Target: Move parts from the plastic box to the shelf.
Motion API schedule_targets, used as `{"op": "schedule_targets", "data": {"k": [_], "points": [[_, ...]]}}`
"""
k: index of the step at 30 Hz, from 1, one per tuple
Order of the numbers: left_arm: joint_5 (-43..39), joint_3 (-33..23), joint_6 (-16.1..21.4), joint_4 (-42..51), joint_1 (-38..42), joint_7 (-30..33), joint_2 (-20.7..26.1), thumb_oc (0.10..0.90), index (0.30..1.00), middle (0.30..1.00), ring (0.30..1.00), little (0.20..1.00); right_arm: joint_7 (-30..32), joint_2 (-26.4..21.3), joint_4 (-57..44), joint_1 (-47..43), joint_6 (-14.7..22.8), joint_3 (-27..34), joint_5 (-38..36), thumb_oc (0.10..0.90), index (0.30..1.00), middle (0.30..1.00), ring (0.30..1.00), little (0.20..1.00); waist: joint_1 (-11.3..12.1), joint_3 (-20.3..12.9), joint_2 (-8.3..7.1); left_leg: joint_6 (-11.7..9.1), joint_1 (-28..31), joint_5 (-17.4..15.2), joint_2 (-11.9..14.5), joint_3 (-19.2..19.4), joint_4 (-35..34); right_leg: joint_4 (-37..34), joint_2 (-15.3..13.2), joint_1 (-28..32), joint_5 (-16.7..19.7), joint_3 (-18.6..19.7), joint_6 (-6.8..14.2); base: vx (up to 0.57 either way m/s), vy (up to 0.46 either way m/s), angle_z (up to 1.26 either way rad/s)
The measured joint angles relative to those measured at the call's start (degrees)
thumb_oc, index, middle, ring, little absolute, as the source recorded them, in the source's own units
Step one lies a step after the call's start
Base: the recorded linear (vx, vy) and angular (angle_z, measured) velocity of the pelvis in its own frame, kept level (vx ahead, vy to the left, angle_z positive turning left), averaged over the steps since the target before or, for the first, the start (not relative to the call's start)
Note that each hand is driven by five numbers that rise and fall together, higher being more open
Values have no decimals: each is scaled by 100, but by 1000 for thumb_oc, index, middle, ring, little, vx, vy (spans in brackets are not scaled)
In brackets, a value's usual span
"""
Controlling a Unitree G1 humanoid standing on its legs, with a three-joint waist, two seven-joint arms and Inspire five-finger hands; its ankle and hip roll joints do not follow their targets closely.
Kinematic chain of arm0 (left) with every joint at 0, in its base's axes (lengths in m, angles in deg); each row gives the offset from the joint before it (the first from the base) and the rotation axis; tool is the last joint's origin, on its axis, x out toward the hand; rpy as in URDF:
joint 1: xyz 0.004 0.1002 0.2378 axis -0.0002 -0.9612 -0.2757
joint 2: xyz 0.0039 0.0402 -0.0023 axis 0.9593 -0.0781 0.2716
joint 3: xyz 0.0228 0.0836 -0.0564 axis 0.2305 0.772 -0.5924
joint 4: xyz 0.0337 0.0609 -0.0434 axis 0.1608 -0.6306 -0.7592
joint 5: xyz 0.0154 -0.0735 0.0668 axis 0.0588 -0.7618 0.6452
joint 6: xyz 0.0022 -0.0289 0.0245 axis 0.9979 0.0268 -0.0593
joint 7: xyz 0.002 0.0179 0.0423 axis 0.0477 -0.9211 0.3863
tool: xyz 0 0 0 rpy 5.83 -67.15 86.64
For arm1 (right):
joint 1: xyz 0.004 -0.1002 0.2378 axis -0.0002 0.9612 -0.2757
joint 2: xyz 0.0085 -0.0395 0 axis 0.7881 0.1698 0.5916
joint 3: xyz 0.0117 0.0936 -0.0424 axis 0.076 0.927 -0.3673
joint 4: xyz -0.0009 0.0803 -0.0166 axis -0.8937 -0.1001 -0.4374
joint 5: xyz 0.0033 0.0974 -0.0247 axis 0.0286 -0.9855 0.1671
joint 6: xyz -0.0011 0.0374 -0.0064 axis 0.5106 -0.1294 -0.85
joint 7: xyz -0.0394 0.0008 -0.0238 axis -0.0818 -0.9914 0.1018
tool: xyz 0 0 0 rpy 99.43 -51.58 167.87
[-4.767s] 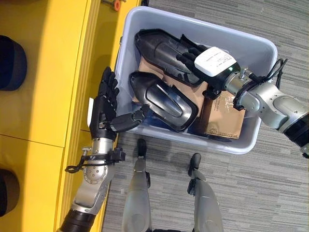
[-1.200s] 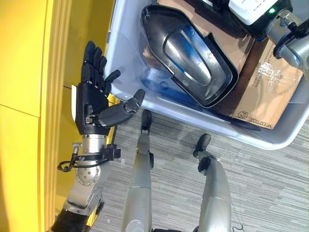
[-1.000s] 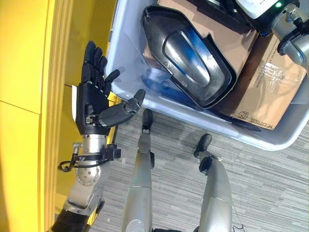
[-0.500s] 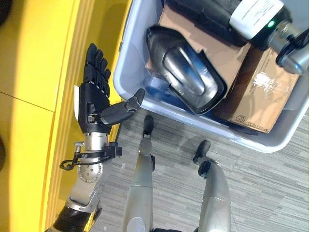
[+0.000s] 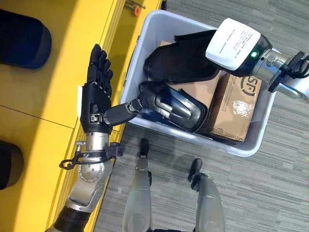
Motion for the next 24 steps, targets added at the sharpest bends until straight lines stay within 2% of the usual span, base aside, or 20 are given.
{"op": "schedule_targets", "data": {"k": [5,9,10,11,13,14,17,20,22,24], "points": [[-5,-85,-116,26,-128,-176,29,900,1000,1000,1000,1000,48,-267,-586,105,144,323,8,400,300,300,300,300,-12,-14,-6,73,524,-134,-31,117,-67,-504,-2,668,161,35,88,35,22,-8],[-8,-258,-134,58,-130,-232,36,900,1000,1000,1000,1000,183,-422,-858,356,152,987,3,400,300,300,300,300,-55,-46,-7,106,668,-168,-46,169,-92,-753,4,902,276,48,114,39,2,-4],[-36,-278,-204,42,-155,-265,34,900,1000,1000,1000,1000,187,-431,-890,466,180,1124,2,400,300,300,300,300,-77,-45,-5,80,816,-150,-35,189,-100,-927,26,1129,363,45,135,44,-8,-3],[-33,-286,-233,43,-254,-361,37,900,1000,1000,1000,1000,186,-446,-919,780,227,1368,-1,400,300,300,300,300,-115,-99,-28,118,999,-191,-57,199,-156,-1093,22,1362,384,-3,155,54,-10,-3],[-37,-289,-237,44,-387,-416,33,900,1000,1000,1000,1000,193,-462,-1050,1324,227,1833,-22,400,300,300,300,300,-150,-351,-56,123,1007,-250,-49,247,-205,-1208,18,1378,398,8,178,42,-11,-5],[-41,-334,-246,44,-411,-469,36,900,1000,1000,1000,1000,189,-466,-1170,1755,256,2320,-22,400,300,300,300,300,-173,-363,-56,127,1062,-266,-61,254,-199,-1281,28,1461,444,19,190,35,-16,-10],[-43,-503,-286,43,-455,-523,31,900,1000,1000,1000,1000,177,-462,-1490,2708,304,3269,-33,400,300,300,300,300,-303,-369,-56,123,1274,-321,-56,304,-204,-1516,55,1753,535,59,197,72,-23,-8],[-43,-599,-299,45,-581,-617,25,900,1000,1000,1000,1000,170,-468,-1599,3499,346,3870,-44,400,300,300,300,300,-336,-501,-65,113,1456,-413,-20,387,-205,-1706,81,1974,578,73,216,51,-20,-13],[-45,-641,-301,39,-710,-618,15,900,1000,1000,1000,1000,165,-465,-1588,3872,355,4062,-53,400,300,300,300,300,-353,-725,-73,116,1457,-465,-2,429,-204,-1798,119,1982,604,119,205,44,-23,-12],[-46,-654,-323,42,-781,-667,-60,900,1000,1000,1000,1000,150,-402,-1553,4275,369,4307,-75,400,300,300,300,300,-464,-777,-78,102,1656,-474,10,437,-288,-1920,140,2203,608,125,206,63,-31,-1]]}}
